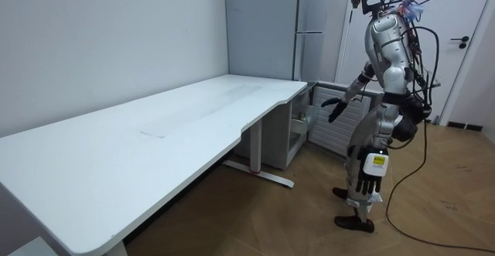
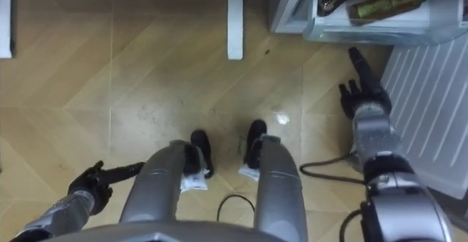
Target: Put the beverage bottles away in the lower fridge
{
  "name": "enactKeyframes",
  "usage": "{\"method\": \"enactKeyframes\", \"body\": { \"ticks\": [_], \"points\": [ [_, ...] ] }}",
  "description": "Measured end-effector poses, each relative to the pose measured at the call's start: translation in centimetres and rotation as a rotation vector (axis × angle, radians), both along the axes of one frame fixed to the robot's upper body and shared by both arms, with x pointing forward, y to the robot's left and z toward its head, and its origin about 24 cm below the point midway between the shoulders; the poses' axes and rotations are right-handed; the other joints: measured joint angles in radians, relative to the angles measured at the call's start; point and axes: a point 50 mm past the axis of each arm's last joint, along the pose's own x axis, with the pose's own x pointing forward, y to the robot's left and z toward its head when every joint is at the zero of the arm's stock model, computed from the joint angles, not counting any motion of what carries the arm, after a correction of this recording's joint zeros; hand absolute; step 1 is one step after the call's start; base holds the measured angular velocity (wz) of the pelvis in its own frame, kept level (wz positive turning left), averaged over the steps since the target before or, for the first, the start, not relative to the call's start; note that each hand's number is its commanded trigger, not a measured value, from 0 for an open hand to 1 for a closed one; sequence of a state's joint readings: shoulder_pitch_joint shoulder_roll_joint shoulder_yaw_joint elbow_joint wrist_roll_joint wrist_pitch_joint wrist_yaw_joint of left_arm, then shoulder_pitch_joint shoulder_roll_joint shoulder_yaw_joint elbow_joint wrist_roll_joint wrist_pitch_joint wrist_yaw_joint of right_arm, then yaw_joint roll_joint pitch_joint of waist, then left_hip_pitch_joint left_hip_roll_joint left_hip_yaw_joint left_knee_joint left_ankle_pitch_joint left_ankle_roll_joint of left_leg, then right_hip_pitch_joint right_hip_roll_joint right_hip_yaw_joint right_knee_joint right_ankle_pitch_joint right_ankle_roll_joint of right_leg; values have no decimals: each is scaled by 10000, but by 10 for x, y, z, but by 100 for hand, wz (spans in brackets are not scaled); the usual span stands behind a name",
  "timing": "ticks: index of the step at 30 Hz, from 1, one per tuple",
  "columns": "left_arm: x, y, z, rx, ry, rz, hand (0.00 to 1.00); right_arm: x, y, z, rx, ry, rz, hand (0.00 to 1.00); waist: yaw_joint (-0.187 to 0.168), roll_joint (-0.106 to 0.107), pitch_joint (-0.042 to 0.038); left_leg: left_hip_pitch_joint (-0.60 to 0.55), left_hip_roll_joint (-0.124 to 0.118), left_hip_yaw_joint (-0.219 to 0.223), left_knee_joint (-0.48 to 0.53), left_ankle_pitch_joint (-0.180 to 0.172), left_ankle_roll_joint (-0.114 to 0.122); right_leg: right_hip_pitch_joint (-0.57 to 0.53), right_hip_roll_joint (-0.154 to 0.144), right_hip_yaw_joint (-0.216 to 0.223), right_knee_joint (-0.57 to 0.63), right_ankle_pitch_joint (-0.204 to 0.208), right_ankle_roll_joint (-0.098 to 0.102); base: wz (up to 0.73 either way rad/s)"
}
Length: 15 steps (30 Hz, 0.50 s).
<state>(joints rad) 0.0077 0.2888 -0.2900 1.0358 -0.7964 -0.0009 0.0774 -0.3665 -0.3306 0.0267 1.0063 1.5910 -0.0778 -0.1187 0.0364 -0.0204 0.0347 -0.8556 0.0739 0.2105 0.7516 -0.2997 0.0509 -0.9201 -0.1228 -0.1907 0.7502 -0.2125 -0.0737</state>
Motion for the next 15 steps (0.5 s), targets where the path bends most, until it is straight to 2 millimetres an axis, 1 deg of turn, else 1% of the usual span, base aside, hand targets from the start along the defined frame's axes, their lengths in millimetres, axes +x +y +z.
{"method": "enactKeyframes", "body": {
  "ticks": [1, 2, 3, 4, 5, 7, 8, 9, 10, 11, 13, 14, 15],
  "points": [
    [3, 0, 1, 23, -52, -5, 0, 4, -3, 3, 101, -70, -177, 0, 104, -28, 24, -339, 10, -36, 407, -159, 9, -347, -39, 4, 409, -155, -24, 4],
    [9, -1, 2, -11, -194, 100, 0, 6, -8, 7, -6, -112, -251, 0, 217, -75, 58, -676, 9, -20, 777, -306, 18, -731, -148, 28, 838, -309, -58, 0],
    [11, 0, 3, -21, -266, 151, 0, 7, -11, 10, -61, -132, -297, 0, 256, -85, 67, -861, 4, -20, 968, -375, 34, -920, -171, 33, 1052, -385, -69, 5],
    [16, 1, 5, 61, -368, 207, 0, 11, -14, 15, -151, -269, -318, 0, 305, -97, 76, -1254, 11, -35, 1349, -507, 53, -1328, -216, 96, 1451, -528, -67, 10],
    [21, 1, 7, 167, -455, 263, 0, 16, -15, 21, -212, -472, -285, 0, 321, -131, 99, -1621, 6, -34, 1686, -610, 69, -1708, -343, 105, 1829, -648, -98, 9],
    [30, 1, 10, 277, -619, 278, 0, 23, -17, 29, -298, -709, -281, 0, 360, -146, 110, -2096, 25, -59, 2232, -794, 83, -2196, -386, 137, 2369, -825, -127, 8],
    [36, 1, 12, 300, -752, 276, 0, 28, -18, 34, -314, -881, -277, 0, 353, -163, 121, -2369, 25, -65, 2584, -934, 106, -2489, -474, 151, 2757, -973, -154, 9],
    [38, 1, 13, 298, -809, 288, 0, 30, -18, 37, -305, -976, -266, 0, 333, -163, 123, -2503, 27, -70, 2770, -1001, 119, -2616, -525, 143, 2950, -1056, -173, 10],
    [39, 1, 14, 305, -905, 370, 0, 35, -16, 42, -194, -1222, -258, 0, 292, -160, 122, -2768, 49, -110, 3186, -1170, 125, -2866, -582, 148, 3339, -1215, -196, 10],
    [40, 2, 15, 323, -956, 574, 0, 40, -15, 46, -146, -1408, -233, 0, 210, -160, 124, -3029, 54, -170, 3579, -1325, 130, -3090, -647, 144, 3723, -1386, -207, 12],
    [41, 3, 15, 335, -974, 757, 0, 45, -15, 52, -97, -1594, -261, 0, 128, -182, 138, -3377, 34, -234, 4139, -1526, 158, -3430, -717, 203, 4296, -1624, -186, 14],
    [40, 4, 15, 411, -937, 819, 0, 48, -16, 57, -45, -1729, -343, 0, 105, -204, 151, -3589, 32, -241, 4455, -1649, 181, -3654, -774, 233, 4607, -1738, -197, 9],
    [40, 4, 15, 427, -924, 868, 0, 50, -18, 59, -20, -1810, -392, 0, 104, -212, 156, -3696, 36, -240, 4600, -1700, 190, -3763, -791, 251, 4746, -1784, -197, 3]
  ]
}}
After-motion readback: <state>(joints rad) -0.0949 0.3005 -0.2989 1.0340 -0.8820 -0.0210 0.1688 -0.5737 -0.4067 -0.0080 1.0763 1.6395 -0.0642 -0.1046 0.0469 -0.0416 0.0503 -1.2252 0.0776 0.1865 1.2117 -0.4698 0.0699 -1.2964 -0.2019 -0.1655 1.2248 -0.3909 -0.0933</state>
